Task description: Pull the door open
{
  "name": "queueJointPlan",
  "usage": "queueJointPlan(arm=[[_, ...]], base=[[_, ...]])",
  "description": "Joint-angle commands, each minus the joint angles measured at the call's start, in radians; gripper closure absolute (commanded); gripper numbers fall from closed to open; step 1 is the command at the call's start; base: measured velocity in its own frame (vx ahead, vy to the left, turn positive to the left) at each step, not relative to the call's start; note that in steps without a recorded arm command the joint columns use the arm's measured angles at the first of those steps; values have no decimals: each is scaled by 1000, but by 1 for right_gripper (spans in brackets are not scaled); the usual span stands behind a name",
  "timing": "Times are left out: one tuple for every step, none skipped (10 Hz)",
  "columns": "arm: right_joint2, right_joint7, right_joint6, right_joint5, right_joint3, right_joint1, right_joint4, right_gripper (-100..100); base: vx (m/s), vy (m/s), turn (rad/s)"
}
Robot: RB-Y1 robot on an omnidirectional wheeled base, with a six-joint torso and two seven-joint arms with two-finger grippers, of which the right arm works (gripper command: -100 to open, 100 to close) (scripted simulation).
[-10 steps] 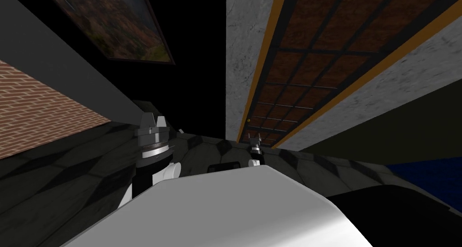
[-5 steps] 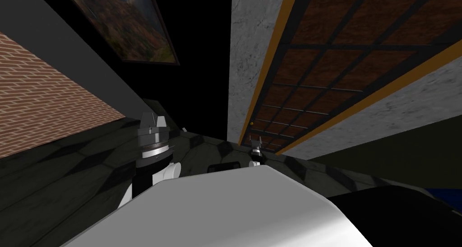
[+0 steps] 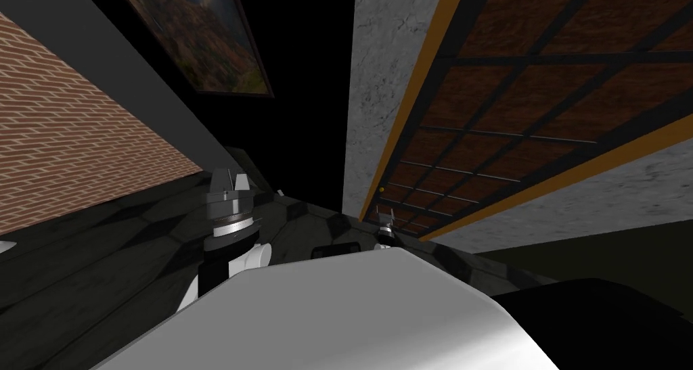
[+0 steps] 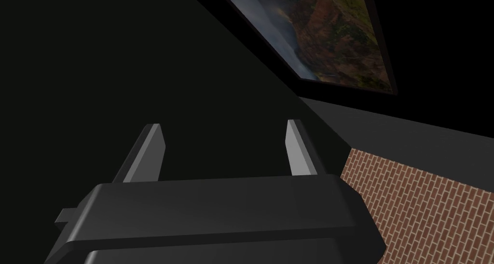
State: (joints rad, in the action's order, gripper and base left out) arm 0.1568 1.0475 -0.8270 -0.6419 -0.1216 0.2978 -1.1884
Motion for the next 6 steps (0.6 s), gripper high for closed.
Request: queueJointPlan(arm=[[4, 31, -16, -20, -2, -8, 36, -100], [5, 46, -23, -32, -4, -11, 53, -100], [6, 59, -29, -41, -5, -13, 67, -100], [8, 86, -42, -61, -7, -18, 96, -100], [9, 99, -48, -71, -9, -20, 111, -100], [11, 118, -57, -85, -10, -24, 131, -100]], base=[[64, -53, 111], [64, -51, 115], [69, -57, 105], [100, -95, 160], [80, -84, 121], [94, -69, 123]])
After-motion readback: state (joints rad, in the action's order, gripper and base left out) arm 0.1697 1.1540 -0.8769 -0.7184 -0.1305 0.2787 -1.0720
